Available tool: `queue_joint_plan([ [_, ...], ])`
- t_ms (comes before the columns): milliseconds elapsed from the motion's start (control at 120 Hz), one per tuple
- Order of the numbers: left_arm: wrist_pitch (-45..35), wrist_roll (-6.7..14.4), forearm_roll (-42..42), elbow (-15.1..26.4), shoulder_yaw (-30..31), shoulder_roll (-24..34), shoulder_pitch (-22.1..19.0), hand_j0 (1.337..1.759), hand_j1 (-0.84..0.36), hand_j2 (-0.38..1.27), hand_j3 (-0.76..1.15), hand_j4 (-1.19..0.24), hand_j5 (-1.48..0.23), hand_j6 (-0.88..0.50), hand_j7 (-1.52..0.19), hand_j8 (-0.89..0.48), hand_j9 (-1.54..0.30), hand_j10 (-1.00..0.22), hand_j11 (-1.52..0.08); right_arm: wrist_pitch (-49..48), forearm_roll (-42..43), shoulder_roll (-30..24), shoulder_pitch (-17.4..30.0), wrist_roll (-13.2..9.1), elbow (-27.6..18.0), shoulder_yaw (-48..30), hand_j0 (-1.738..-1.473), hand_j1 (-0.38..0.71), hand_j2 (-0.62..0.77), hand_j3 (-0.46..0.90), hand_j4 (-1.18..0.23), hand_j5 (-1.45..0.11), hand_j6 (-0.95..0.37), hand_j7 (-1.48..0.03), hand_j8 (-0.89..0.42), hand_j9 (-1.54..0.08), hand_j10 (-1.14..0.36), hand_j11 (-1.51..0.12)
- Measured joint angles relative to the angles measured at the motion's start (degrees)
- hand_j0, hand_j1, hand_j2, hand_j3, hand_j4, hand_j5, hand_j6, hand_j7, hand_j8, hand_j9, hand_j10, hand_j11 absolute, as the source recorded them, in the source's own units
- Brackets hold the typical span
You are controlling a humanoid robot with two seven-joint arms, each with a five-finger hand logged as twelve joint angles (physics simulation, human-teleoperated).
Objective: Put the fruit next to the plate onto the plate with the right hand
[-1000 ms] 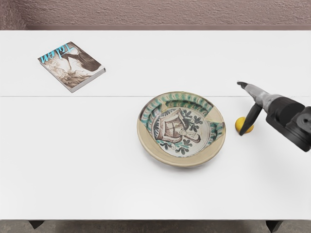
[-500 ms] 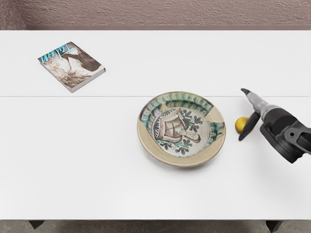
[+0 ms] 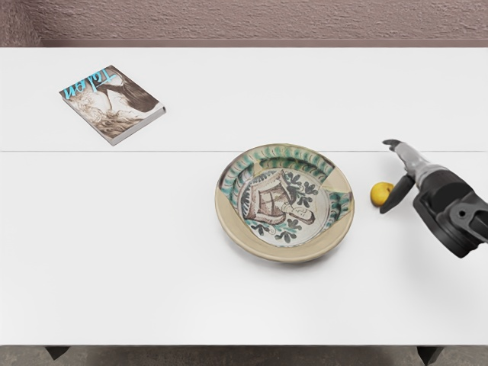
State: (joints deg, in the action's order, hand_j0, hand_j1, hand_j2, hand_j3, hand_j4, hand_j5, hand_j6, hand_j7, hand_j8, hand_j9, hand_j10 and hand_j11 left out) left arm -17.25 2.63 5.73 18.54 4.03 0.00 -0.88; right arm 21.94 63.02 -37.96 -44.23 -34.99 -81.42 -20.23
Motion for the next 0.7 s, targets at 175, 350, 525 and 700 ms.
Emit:
queue_joint_plan([
  [175,0.0,0.0,0.0,0.0,0.0,0.0,0.0,1.658,0.34,0.0,0.0,0.0,-0.01,0.0,-0.01,0.0,-0.01,0.0,-0.01,-0.1,0.0,0.0,-0.1,0.0,-0.1,0.0,-1.658,-0.18,-0.02,0.0,-0.16,-0.2,-0.16,-0.2,-0.16,-0.2,-0.16,-0.2],
  [350,0.0,0.0,0.0,0.0,0.0,0.0,0.0,1.658,0.34,0.0,0.0,0.0,-0.01,0.0,-0.01,0.0,-0.01,0.0,-0.01,-0.9,-0.3,0.1,-0.6,0.0,-0.2,-0.1,-1.658,-0.13,-0.03,0.0,-0.2,-0.26,-0.21,-0.26,-0.2,-0.26,-0.2,-0.26],
  [525,0.0,0.0,0.0,0.0,0.0,0.0,0.0,1.658,0.34,0.0,0.0,0.0,-0.01,0.0,-0.01,0.0,-0.01,0.0,-0.01,-1.4,-0.4,0.1,-0.8,0.0,-0.2,-0.2,-1.658,-0.09,-0.01,0.0,-0.24,-0.31,-0.24,-0.31,-0.24,-0.31,-0.24,-0.31],
  [700,0.0,0.0,0.0,0.0,0.0,0.0,0.0,1.658,0.34,0.0,0.0,0.0,-0.01,0.0,-0.01,0.0,-0.01,0.0,-0.01,-1.5,-0.5,0.1,-0.8,0.0,-0.2,-0.3,-1.658,-0.03,-0.02,0.0,-0.29,-0.38,-0.3,-0.38,-0.29,-0.38,-0.29,-0.38],
])
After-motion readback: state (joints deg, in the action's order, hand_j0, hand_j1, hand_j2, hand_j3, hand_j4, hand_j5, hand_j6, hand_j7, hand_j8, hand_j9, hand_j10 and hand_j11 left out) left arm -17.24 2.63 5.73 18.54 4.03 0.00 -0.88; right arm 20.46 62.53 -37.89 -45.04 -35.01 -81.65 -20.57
